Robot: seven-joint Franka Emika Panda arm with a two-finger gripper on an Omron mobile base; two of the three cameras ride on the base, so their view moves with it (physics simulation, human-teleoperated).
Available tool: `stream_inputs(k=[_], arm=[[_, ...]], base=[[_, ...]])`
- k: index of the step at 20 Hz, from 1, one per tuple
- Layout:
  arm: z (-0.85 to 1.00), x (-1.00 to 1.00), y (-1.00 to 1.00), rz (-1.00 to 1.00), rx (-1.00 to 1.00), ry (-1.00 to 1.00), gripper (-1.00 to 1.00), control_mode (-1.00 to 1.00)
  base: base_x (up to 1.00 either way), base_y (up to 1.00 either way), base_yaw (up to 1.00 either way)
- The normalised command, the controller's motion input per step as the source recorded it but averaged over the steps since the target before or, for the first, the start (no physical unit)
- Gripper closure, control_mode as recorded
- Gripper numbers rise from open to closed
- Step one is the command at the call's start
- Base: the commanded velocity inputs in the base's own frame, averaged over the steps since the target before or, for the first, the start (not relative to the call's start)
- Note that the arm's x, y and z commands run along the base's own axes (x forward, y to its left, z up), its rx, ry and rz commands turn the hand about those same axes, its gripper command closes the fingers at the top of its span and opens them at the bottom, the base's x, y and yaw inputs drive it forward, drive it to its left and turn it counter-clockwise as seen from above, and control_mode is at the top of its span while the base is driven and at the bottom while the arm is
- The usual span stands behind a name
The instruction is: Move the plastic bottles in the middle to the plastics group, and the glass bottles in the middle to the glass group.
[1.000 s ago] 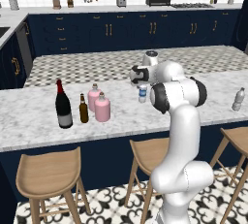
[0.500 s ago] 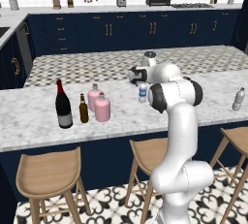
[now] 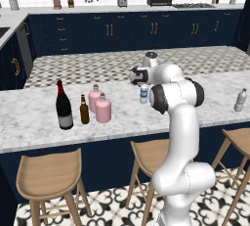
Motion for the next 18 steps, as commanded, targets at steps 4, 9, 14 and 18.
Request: stream_inputs(k=[4,9,14,18], arm=[[0.00,0.00,0.00,0.00,0.00,0.00,1.00,-1.00],[0.19,-0.17,-0.12,-0.01,0.00,-0.02,1.00,-1.00],[0.55,-0.45,-0.42,-0.05,0.00,-0.04,1.00,-1.00],[0.40,-0.71,-0.51,-0.08,0.00,-0.03,1.00,-1.00]], base=[[0.00,0.00,0.00],[0.00,0.00,0.00],[0.00,0.00,0.00],[0.00,0.00,0.00]])
